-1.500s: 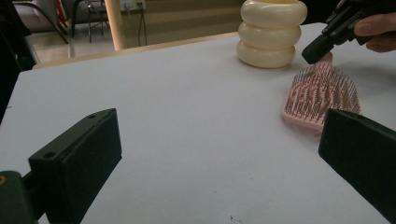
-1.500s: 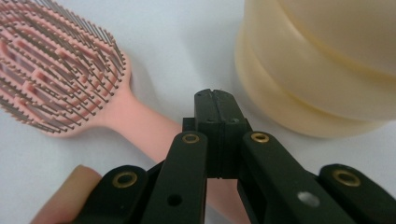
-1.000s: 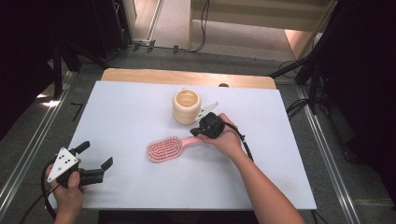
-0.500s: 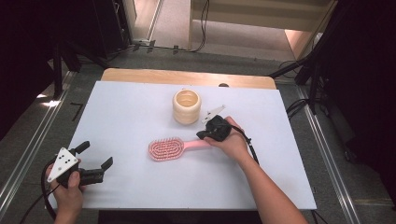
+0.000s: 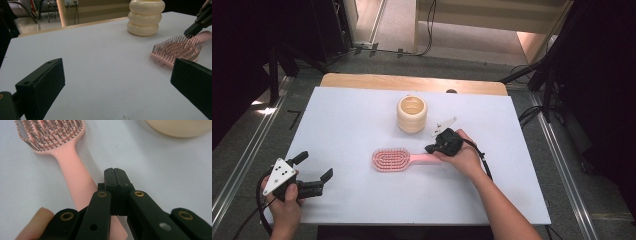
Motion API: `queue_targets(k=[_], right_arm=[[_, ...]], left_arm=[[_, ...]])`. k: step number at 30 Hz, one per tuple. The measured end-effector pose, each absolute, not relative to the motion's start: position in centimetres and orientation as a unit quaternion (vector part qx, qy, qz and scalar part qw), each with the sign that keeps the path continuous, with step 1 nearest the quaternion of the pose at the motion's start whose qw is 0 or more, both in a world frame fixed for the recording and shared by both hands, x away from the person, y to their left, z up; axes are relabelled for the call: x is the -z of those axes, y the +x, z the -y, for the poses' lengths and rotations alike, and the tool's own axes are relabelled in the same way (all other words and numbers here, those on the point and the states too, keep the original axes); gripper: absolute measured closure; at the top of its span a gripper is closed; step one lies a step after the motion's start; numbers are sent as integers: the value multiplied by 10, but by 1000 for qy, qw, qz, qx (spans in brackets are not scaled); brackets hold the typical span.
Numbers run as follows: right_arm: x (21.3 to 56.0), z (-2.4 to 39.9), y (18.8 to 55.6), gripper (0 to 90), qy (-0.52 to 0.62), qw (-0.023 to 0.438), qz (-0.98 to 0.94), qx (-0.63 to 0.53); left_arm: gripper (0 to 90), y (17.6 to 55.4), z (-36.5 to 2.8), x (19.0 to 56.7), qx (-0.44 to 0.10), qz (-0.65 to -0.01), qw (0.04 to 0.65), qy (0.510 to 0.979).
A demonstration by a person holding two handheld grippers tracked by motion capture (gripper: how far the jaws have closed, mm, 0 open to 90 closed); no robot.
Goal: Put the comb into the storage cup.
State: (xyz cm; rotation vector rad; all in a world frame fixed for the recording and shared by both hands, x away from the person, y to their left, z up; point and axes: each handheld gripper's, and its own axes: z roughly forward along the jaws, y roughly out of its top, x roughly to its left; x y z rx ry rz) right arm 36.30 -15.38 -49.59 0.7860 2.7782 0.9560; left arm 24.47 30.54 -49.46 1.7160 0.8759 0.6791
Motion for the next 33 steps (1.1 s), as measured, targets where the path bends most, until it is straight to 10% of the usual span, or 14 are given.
queue_targets(k=[20, 33], right_arm=[[495, 158, 339, 875, 250, 46, -913, -319], [474, 165, 345, 158, 294, 40, -893, -339]], left_arm=[[0, 245, -305, 495, -284, -365, 521, 718], [0, 245, -305, 495, -284, -365, 520, 718]])
